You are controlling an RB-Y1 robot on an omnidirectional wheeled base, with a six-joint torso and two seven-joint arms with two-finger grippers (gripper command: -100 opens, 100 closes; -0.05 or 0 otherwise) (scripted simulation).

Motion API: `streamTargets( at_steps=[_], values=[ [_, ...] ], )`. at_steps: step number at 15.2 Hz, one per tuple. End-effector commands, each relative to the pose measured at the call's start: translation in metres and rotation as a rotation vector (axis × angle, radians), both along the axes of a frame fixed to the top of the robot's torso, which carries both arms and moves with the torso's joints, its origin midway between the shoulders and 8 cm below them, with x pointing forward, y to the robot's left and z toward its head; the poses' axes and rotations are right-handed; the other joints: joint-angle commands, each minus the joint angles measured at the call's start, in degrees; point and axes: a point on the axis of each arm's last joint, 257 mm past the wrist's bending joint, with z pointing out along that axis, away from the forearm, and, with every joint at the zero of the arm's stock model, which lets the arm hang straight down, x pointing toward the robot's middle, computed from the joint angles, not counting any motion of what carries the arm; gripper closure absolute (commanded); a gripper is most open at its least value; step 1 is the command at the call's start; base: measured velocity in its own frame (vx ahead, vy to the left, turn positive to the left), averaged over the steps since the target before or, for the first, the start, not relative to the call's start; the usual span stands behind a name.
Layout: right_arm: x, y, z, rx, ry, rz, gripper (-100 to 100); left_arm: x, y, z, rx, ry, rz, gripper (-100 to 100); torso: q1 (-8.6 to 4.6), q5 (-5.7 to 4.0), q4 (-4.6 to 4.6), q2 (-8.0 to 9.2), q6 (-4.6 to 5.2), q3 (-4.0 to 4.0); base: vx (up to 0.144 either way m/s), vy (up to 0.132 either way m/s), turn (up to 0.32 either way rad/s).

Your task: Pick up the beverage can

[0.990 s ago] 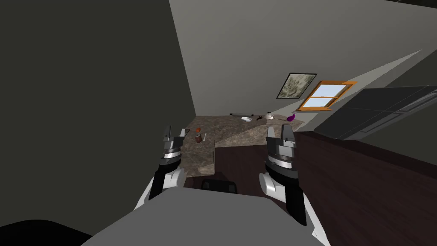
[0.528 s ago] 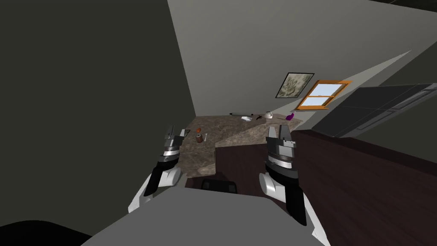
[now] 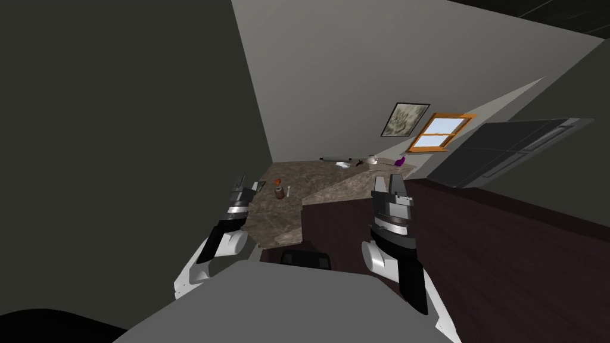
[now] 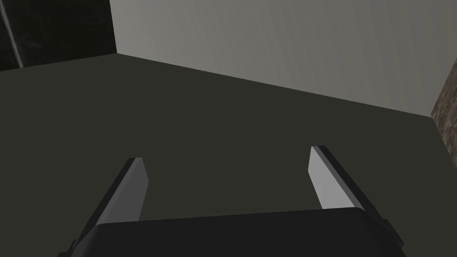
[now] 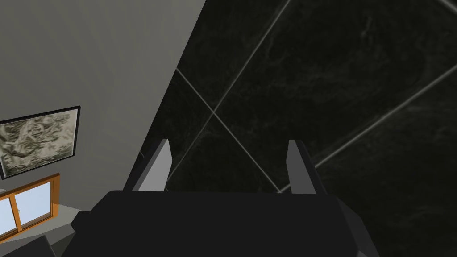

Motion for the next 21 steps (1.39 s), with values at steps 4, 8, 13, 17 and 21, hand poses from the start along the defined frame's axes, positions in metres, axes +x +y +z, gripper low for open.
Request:
streamTargets(
  at_steps=[4,8,13,17,21],
  values=[
    [0.000,0.000,0.000,0.000,0.000,0.000,0,0.014,0.015,-0.019,-0.042,0.083,-0.002,-100,-0.12,-0.03,-0.01,-0.02,0.00,-0.01,-0.011,0.036,-0.049],
    [0.000,0.000,0.000,0.000,0.000,0.000,0,0.029,0.038,-0.038,-0.103,0.163,-0.006,-100,-0.12,-0.03,-0.01,-0.03,-0.01,-0.02,-0.012,0.043,-0.061],
    [0.000,0.000,0.000,0.000,0.000,0.000,0,0.039,0.050,-0.058,-0.143,0.245,-0.003,-100,-0.19,-0.04,-0.01,-0.05,0.01,-0.03,-0.010,0.033,-0.064],
    [0.000,0.000,0.000,0.000,0.000,0.000,0,0.047,0.063,-0.077,-0.184,0.320,0.000,-100,-0.14,-0.03,-0.01,-0.04,0.00,-0.02,-0.011,0.034,-0.061],
    [0.000,0.000,0.000,0.000,0.000,0.000,0,0.054,0.075,-0.094,-0.224,0.387,0.004,-100,-0.16,-0.03,-0.01,-0.03,-0.01,-0.02,-0.012,0.030,-0.063]
  ],
)
